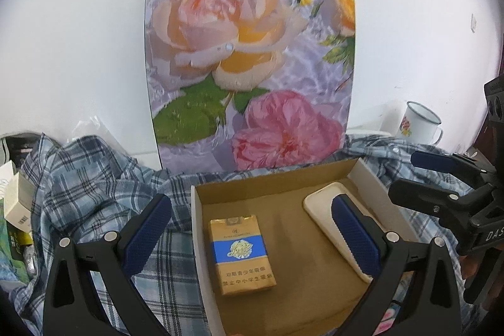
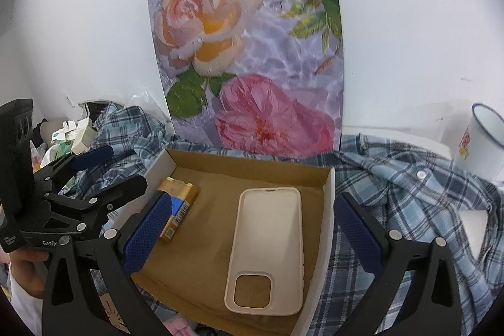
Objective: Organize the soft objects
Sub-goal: 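Open both tools and raise them away from the box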
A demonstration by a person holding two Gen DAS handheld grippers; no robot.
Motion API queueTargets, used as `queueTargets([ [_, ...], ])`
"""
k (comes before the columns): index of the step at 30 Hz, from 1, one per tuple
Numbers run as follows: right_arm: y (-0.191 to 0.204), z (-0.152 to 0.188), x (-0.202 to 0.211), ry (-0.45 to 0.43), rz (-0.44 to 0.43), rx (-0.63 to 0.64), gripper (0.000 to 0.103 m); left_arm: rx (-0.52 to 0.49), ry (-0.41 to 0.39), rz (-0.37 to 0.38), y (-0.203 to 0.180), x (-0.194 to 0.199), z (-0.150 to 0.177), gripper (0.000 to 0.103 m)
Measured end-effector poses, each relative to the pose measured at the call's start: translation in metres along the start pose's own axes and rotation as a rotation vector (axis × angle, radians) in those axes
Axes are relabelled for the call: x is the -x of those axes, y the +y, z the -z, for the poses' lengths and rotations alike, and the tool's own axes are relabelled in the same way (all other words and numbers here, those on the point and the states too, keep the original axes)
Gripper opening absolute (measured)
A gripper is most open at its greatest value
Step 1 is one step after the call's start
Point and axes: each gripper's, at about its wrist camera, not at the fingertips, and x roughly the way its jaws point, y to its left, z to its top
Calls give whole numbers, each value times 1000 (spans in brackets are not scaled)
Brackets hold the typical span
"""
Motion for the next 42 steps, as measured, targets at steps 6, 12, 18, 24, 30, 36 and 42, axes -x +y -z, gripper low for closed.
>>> queueTargets([
  [6, 10, -12, 24, -54, 12, 24, 102, -9, -60, 13, -3, 28, -14, 103],
  [12, 23, -23, 55, -113, 20, 57, 102, -3, -115, 33, -4, 58, -27, 103],
  [18, 35, -30, 88, -173, 19, 81, 102, -31, -170, 30, -14, 90, -35, 103],
  [24, 54, -32, 120, -210, 57, 148, 102, -48, -259, 61, -24, 133, -43, 103],
  [30, 66, -34, 155, -286, 43, 163, 103, -70, -328, 81, -29, 170, -49, 103],
  [36, 80, -34, 198, -373, 19, 171, 103, -69, -392, 112, -43, 208, -52, 103],
  [42, 87, -29, 232, -401, 40, 191, 103, -163, -399, 89, -62, 237, -38, 103],
])
